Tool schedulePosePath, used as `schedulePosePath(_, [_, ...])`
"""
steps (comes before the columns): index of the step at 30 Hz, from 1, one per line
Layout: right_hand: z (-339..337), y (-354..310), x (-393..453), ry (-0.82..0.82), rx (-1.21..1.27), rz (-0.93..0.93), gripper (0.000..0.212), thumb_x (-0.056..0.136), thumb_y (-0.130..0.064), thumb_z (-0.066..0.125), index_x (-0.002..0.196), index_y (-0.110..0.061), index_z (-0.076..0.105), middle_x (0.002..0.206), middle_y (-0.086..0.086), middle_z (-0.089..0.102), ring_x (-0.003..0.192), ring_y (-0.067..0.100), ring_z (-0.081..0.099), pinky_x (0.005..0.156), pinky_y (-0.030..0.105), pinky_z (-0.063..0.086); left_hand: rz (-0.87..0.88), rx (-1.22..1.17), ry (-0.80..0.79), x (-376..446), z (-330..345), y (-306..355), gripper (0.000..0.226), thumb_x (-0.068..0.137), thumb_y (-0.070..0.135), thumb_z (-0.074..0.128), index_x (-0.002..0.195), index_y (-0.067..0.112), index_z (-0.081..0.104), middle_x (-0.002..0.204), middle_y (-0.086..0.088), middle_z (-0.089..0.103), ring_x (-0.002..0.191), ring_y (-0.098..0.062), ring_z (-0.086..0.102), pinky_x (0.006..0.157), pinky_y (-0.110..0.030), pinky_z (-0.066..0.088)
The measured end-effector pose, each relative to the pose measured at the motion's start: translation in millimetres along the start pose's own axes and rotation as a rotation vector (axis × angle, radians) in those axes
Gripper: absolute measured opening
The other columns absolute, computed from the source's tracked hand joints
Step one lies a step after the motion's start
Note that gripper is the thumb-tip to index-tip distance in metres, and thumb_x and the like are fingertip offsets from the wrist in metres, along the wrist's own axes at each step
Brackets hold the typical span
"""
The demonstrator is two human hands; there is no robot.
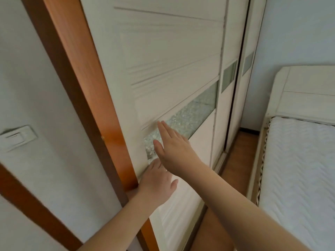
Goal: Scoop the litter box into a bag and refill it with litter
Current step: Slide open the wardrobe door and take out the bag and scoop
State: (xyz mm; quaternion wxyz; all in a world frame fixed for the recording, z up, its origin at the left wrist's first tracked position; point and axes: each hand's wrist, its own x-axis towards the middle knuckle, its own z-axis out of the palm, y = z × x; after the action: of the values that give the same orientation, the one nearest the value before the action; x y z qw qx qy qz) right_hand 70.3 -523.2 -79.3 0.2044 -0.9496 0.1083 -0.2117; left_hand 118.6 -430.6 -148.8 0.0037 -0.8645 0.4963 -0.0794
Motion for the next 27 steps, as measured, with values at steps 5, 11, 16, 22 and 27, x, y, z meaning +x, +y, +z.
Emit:
schedulePosePath(5, [11.8, -21.7, 11.0, -0.02, 0.194, 0.052, 0.059, 0.103, -0.037, 0.02, 0.153, -0.018, -0.004, 0.161, -0.004, -0.009, 0.147, 0.01, 0.003, 0.117, 0.032, 0.006, 0.057, -0.033, 0.05, -5.4, 3.8, -4.6, 0.057, 0.1, 0.048, 0.033, 0.151, 0.021, 0.028, 0.151, 0.001, 0.04, 0.14, -0.018, 0.032, 0.117, -0.03, 0.019])
schedulePosePath(11, [11.2, -16.6, 31.8, 0.018, 0.174, 0.164, 0.059, 0.103, -0.037, 0.016, 0.153, -0.012, -0.003, 0.161, 0.0, -0.006, 0.148, 0.012, 0.003, 0.118, 0.034, 0.005, 0.158, 0.043, 0.009, -8.2, 24.8, -8.7, 0.056, 0.102, 0.047, 0.033, 0.15, 0.018, 0.029, 0.159, -0.008, 0.024, 0.148, -0.028, 0.015, 0.122, -0.044, 0.008])
schedulePosePath(16, [17.0, -5.9, 36.9, 0.039, 0.156, 0.155, 0.059, 0.104, -0.037, 0.016, 0.153, -0.013, -0.006, 0.161, 0.0, -0.009, 0.147, 0.011, 0.001, 0.12, 0.035, 0.005, 0.187, 0.071, 0.053, -11.7, 30.2, -8.9, 0.058, 0.103, 0.046, 0.028, 0.154, 0.02, 0.017, 0.163, -0.008, 0.008, 0.15, -0.027, 0.001, 0.12, -0.041, -0.002])
schedulePosePath(22, [8.4, 17.4, 46.6, 0.01, 0.081, 0.1, 0.06, 0.103, -0.038, 0.016, 0.152, -0.013, -0.008, 0.161, 0.0, -0.011, 0.148, 0.012, 0.001, 0.119, 0.034, 0.003, 0.105, 0.1, 0.048, -5.0, 35.7, -3.1, 0.059, 0.103, 0.048, 0.024, 0.155, 0.021, 0.011, 0.164, -0.009, 0.0, 0.15, -0.026, -0.006, 0.12, -0.04, -0.002])
schedulePosePath(27, [6.4, 32.8, 50.7, -0.028, 0.082, 0.034, 0.06, 0.103, -0.038, 0.016, 0.152, -0.013, -0.009, 0.16, 0.0, -0.013, 0.148, 0.013, 0.001, 0.119, 0.035, 0.002, 0.009, 0.092, 0.035, -0.1, 45.8, 5.4, 0.058, 0.102, 0.046, 0.027, 0.154, 0.02, 0.017, 0.163, -0.009, 0.004, 0.15, -0.025, -0.003, 0.12, -0.041, 0.001])
